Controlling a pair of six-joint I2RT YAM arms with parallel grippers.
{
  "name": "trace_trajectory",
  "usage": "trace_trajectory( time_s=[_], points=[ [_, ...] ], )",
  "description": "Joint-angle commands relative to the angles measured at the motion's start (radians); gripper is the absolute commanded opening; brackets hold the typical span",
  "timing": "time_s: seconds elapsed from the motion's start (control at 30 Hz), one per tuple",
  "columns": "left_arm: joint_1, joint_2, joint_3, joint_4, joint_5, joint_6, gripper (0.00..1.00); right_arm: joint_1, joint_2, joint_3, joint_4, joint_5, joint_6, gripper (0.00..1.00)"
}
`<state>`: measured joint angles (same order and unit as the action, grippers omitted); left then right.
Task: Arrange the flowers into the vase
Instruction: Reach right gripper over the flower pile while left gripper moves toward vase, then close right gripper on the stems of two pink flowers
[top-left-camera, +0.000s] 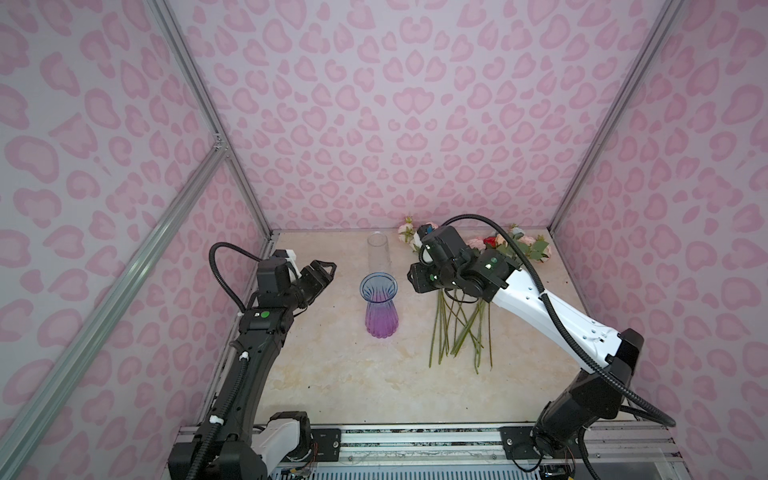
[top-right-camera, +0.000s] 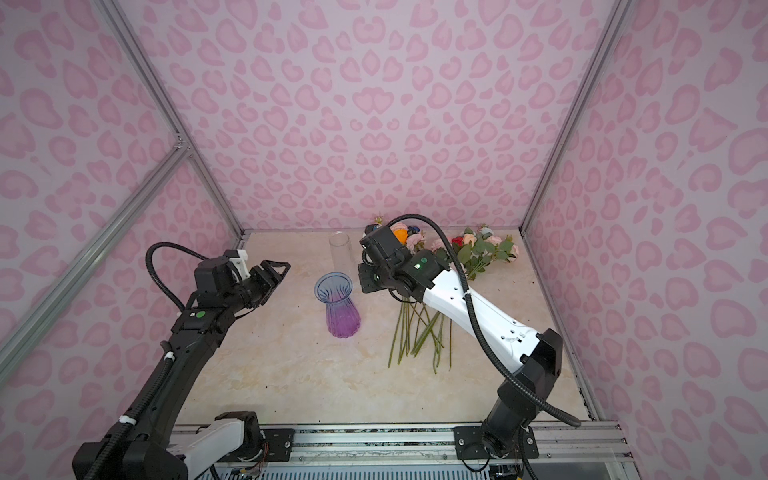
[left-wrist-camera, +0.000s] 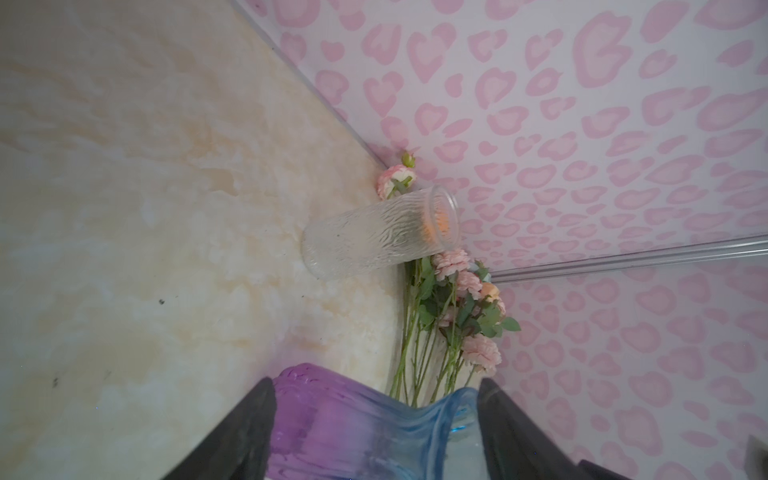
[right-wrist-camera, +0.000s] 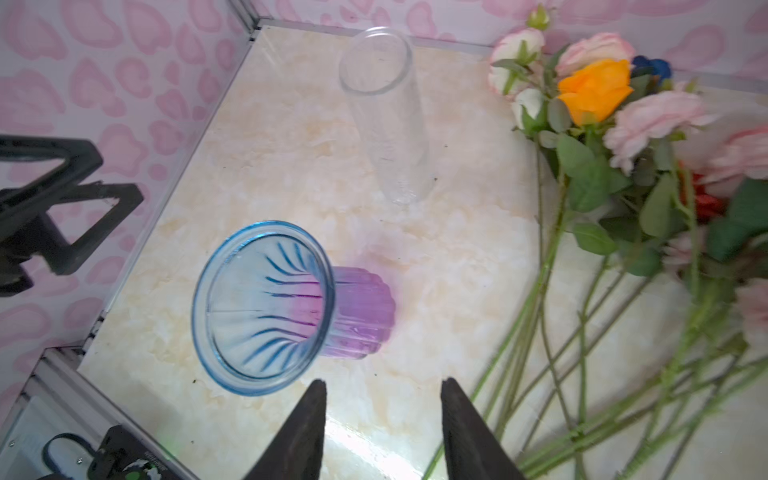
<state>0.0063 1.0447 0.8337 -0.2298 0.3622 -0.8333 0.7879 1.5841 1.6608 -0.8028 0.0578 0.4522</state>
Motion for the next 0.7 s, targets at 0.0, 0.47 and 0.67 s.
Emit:
trace_trajectory(
  time_s=[0.0,0.47,0.67],
  points=[
    [-0.002,-0.042,-0.086,0.017,-0.102,-0.005,0.75,-0.077,-0.082,-0.128,0.062,0.101,0.011,0.45],
    [-0.144,0.108,-0.160,0.103,-0.190,0.072,0.72,-0.585,-0.156,-0.574,0.255,-0.118,0.053,0.34],
    [-0.207,0.165,-0.161,0.135,-0.226,0.081,0.72,-0.650,-0.046,-0.594,0.343,-0.243,0.043,0.36]
  ],
)
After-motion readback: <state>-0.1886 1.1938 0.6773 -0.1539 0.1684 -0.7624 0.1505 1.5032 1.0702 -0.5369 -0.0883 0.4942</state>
